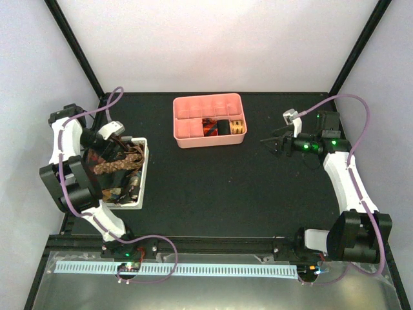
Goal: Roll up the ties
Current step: Pick up the tie from the tie pile.
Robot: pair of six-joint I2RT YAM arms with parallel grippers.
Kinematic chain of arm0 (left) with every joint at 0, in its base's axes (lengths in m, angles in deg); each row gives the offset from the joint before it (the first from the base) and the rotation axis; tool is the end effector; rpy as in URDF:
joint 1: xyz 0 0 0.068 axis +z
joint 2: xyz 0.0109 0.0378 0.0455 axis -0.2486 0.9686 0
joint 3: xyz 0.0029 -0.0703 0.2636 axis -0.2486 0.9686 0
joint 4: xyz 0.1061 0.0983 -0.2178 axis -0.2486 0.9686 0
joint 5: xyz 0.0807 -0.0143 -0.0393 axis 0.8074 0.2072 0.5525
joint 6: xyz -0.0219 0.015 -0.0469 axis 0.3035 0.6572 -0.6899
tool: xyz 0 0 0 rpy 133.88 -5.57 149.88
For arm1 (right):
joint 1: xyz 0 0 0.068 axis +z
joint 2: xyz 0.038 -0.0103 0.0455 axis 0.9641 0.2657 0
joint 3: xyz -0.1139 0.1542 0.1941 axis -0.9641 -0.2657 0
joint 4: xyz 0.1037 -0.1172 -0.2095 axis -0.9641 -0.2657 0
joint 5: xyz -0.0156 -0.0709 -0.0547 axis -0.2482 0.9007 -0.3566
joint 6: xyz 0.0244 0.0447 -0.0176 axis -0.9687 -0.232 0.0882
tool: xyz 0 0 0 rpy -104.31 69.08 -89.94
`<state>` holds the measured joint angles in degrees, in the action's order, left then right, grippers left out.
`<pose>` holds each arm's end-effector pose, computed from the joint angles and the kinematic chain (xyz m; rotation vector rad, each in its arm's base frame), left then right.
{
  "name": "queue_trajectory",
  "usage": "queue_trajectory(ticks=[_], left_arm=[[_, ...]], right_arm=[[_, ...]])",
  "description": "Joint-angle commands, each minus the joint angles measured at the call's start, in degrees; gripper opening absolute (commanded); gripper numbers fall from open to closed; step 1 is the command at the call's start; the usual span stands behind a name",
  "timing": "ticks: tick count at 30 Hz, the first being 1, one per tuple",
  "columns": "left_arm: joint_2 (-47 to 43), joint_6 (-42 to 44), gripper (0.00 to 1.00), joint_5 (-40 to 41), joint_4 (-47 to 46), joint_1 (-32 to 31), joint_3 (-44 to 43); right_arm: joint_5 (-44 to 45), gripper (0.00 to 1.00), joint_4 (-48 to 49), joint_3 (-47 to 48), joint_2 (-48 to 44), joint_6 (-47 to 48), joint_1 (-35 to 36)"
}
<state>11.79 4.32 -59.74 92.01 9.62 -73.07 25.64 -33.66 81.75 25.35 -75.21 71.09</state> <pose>0.2956 0.1149 0.2755 0.9118 2.6182 -0.4152 0.2588 0.0147 0.2998 -0.6531 2.0027 1.0211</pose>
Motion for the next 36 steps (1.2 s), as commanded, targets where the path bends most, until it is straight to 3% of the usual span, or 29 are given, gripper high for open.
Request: queue_trajectory(ticks=[1,6,9,15,17,18,24,36], left_arm=[[2.4,0.9,0.97,0.4,-0.1,-1.2,0.1],[2.5,-0.1,0.96,3.5,-4.9,-3.0,3.6],[2.8,0.2,0.85,3.7,-4.9,-4.1,4.2],[1.9,-0.4,0.33,5.3,-5.4,-4.4,4.8],[1.2,-0.4,0.07,5.2,-5.4,-4.4,4.6],[0.7,-0.6,0.02,4.9,-5.3,-4.4,4.3],[-3.4,-1.9,0.01,-0.5,-2.1,-3.2,-2.2],[-2.0,-13.7,0.02,-16.3,6.5,0.9,-35.2]], right_arm=[[-2.6,1.00,-1.1,1.7,0.6,1.4,-0.1],[-2.8,1.00,-1.5,1.7,0.9,1.8,-0.1],[-3.5,1.00,-2.1,2.1,1.5,2.2,-0.1],[-3.6,1.00,-2.3,2.5,2.0,2.1,-0.1],[-3.6,1.00,-2.4,2.5,2.0,2.0,-0.1],[-3.5,1.00,-2.3,2.5,2.0,1.9,-0.1],[-3.3,1.00,-2.2,2.5,1.8,1.8,-0.1],[-3.6,1.00,-2.3,2.6,1.4,1.8,-0.1]])
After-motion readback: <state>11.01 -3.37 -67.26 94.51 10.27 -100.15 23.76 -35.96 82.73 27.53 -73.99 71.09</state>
